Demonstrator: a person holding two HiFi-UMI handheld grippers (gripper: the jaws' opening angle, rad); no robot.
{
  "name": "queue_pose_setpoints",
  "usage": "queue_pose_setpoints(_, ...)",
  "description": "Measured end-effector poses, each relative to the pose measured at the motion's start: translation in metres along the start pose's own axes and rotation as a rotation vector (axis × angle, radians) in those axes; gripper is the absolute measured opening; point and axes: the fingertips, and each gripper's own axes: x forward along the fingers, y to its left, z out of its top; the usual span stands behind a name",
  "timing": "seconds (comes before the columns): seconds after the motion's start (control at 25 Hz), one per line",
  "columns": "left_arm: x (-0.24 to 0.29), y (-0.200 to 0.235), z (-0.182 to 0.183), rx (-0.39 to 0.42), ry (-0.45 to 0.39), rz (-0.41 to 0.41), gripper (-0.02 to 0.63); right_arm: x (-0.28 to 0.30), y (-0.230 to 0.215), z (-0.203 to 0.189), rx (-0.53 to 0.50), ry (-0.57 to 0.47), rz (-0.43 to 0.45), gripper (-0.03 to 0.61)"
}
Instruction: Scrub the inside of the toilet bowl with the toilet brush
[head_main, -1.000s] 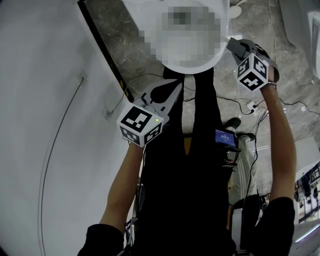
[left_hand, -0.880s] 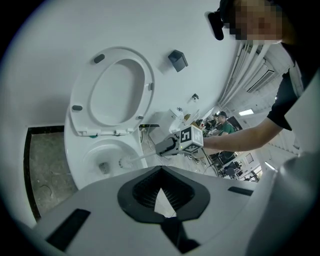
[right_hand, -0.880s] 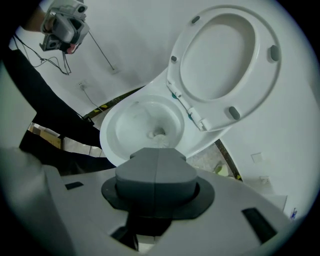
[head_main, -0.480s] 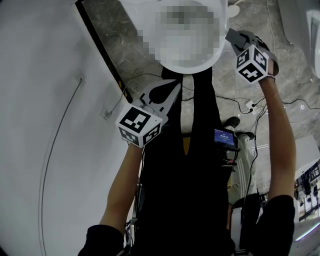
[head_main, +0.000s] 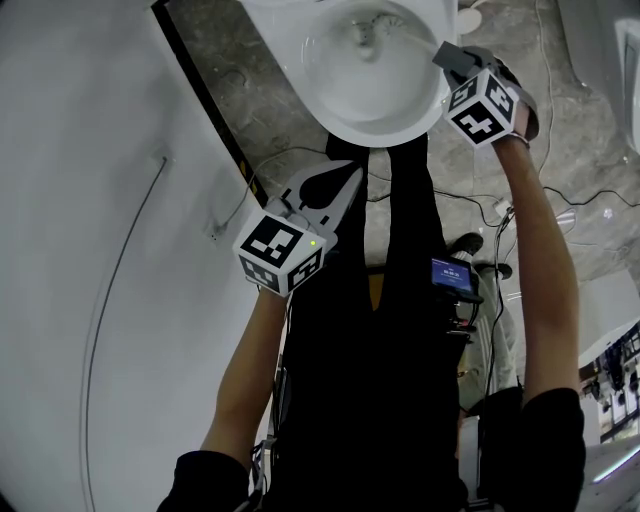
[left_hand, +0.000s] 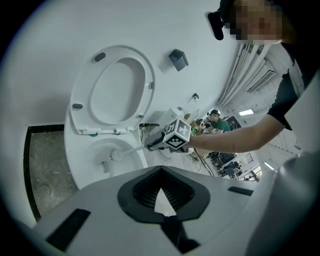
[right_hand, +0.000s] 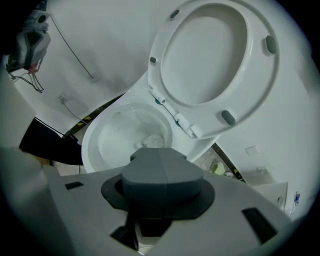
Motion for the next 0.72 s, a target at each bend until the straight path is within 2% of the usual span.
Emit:
queue_pose_setpoints(0.36, -0.004, 0.003, 0.008, 0.008, -0.006, 0.010, 0.011, 0.022, 0.003, 0.022, 0.070, -0.006, 0.025, 0.161)
queue_pose_setpoints(0.56, -0.011, 0.006, 0.001, 0.009, 0.014, 0.023, 0.011, 0.027, 0.009, 0.047, 0.153, -0.062, 0.030, 0.160)
queue_pose_setpoints(0.72, -0.014, 0.008, -0.004, 0.005, 0.024, 0.029, 0.011, 0.034, 0.017, 0.065, 0.176, -0.077, 0.039, 0.160)
